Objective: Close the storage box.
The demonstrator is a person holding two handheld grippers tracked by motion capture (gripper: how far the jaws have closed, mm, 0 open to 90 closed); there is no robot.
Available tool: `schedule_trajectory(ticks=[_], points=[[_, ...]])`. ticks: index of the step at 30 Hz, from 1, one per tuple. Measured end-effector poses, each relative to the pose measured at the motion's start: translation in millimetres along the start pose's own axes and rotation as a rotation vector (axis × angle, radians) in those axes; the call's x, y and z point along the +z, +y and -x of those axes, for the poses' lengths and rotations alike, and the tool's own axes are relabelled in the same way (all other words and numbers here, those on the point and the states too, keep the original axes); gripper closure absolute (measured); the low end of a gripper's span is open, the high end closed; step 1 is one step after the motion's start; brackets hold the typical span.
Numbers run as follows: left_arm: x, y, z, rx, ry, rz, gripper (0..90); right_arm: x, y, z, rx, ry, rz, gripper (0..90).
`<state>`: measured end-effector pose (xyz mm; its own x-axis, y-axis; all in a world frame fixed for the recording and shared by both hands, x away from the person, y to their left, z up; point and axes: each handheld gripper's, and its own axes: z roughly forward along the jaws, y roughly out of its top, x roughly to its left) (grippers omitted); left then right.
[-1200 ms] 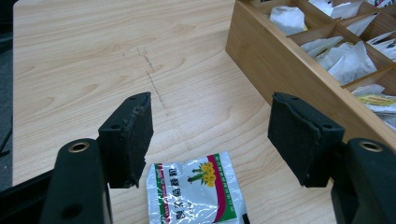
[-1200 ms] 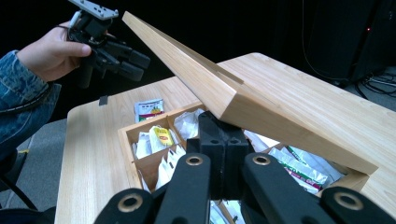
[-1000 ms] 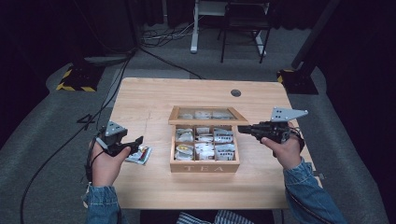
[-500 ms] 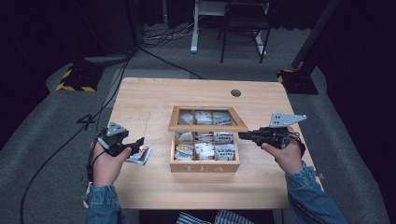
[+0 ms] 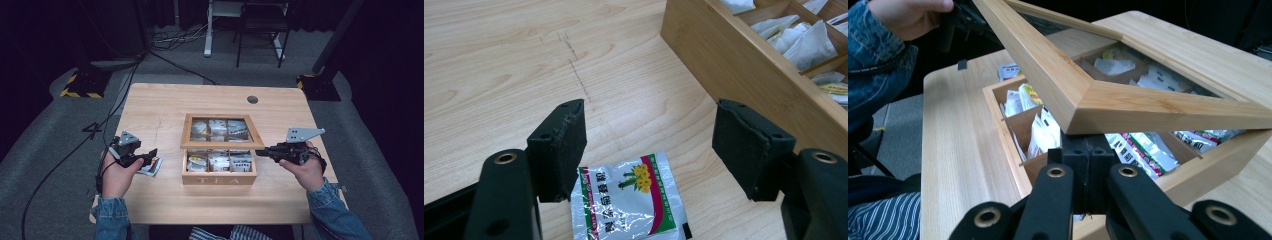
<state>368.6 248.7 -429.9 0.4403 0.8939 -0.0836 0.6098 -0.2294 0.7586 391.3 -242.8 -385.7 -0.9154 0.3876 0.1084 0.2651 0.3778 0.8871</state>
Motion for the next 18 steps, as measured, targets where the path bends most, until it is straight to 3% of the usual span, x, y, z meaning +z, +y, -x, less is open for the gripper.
schedule_trajectory(ticks=[7, 18], points=[[1.9, -1.6, -2.2, -0.013, 0.010, -0.002, 29.8, 2.2, -2.8, -5.6, -0.036, -0.028, -0.047, 90.0], [3.0, -3.5, -4.7, -0.026, 0.012, -0.004, 29.7, 6.5, -11.5, -10.3, -0.045, -0.032, -0.100, 90.0]])
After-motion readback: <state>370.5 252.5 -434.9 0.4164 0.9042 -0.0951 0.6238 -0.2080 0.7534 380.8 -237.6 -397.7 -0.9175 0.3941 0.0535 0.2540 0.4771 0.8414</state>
